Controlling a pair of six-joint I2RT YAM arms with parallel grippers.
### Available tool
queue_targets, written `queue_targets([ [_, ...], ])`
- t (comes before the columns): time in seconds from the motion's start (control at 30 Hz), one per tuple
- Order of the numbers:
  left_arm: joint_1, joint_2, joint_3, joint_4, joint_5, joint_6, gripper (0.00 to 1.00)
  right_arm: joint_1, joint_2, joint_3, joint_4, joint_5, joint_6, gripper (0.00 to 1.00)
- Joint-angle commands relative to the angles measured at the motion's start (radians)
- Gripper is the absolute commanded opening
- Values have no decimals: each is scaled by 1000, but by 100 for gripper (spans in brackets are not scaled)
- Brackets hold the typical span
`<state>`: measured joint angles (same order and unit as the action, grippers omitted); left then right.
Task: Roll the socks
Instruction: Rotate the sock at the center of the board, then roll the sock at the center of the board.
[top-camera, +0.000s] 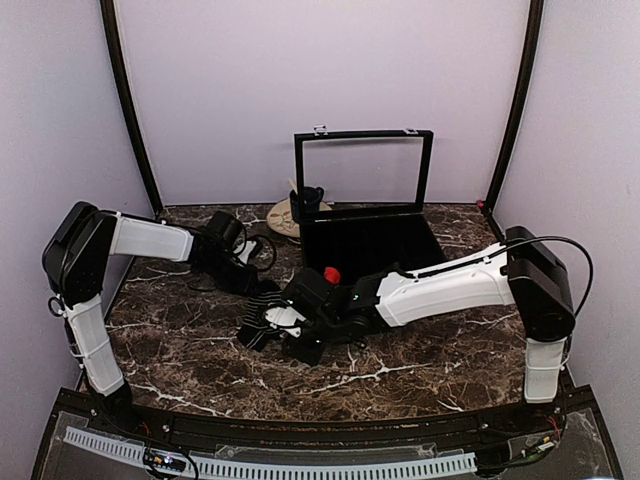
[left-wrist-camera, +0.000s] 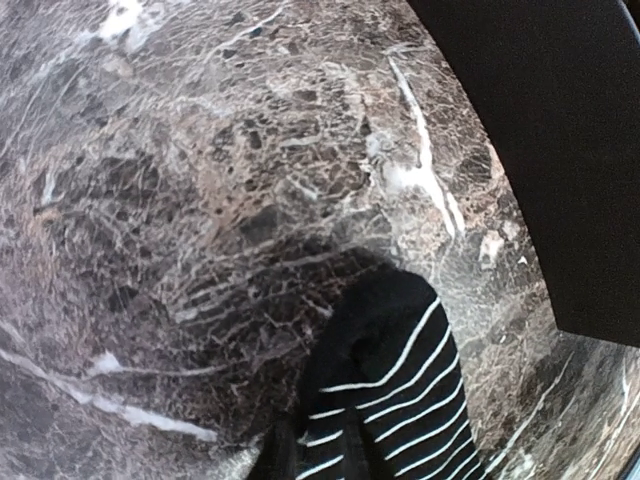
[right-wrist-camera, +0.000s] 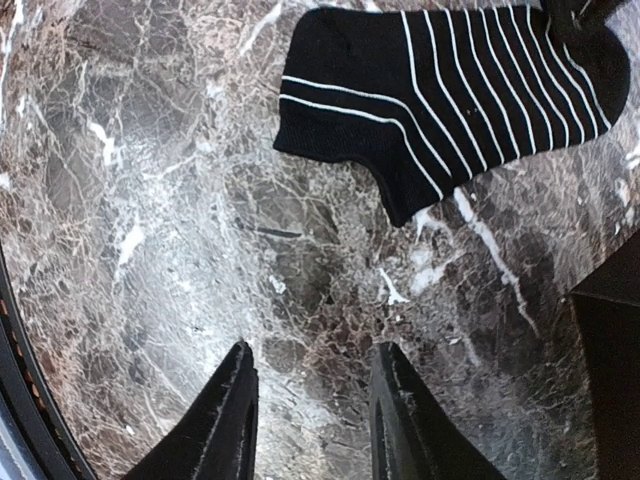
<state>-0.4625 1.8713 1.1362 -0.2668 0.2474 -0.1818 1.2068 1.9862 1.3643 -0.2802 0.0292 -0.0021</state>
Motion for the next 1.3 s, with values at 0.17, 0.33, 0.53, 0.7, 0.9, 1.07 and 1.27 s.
queue_targets([
  [0.17,6,-215,-149,-12,-19,-137,43,25,67,118,-72,58,-195,42],
  [0.33,6,-350,-265,3,-44,-246,44,31,104,159,-64,73,-249,42],
  [0.53,7,-516,-416,30,-72,-335,48,38,158,223,-50,58,-305,42],
  [0.7,5,-637,-491,16,-113,-354,51,40,224,315,-67,34,-314,43],
  [0.9,6,-711,-530,-23,-143,-381,49,58,286,374,-75,16,-322,43],
  [1.07,7,-767,-555,-34,-153,-397,48,71,314,384,-76,8,-321,42],
  [1.27,7,-806,-564,-41,-158,-395,47,71,341,401,-72,18,-322,41],
])
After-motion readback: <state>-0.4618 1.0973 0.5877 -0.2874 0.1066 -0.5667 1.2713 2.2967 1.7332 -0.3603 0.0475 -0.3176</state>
